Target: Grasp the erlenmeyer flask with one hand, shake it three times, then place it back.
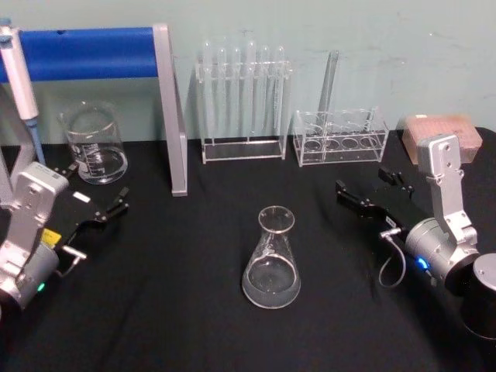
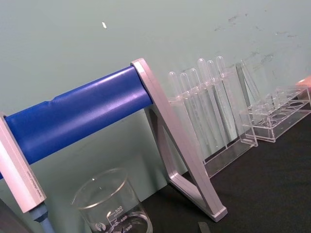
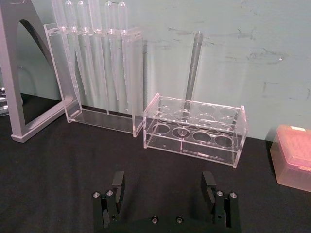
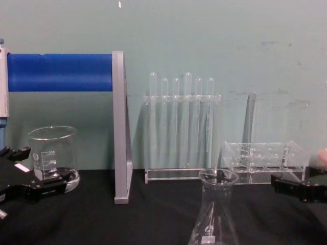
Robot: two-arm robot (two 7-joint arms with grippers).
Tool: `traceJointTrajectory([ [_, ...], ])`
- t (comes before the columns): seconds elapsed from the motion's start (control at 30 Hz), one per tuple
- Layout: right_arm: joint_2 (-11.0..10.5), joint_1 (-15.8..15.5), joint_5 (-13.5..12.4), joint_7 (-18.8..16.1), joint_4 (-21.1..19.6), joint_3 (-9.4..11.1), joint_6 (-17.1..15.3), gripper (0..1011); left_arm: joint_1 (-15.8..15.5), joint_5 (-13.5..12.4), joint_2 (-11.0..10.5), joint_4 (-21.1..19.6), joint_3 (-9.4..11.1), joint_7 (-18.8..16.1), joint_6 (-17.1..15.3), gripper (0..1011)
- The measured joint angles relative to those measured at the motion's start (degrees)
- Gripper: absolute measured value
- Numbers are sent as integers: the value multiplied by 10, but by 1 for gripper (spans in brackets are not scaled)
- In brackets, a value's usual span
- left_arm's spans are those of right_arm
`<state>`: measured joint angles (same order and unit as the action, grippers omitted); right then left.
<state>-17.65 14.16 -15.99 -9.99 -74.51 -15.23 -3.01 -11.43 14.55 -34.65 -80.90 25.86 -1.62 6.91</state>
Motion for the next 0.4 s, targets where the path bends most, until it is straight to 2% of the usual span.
traceJointTrajectory([
  [0.4, 0, 0, 0, 0, 0, 0, 0, 1000, 0, 0, 0, 0, 0, 0, 0, 1001],
])
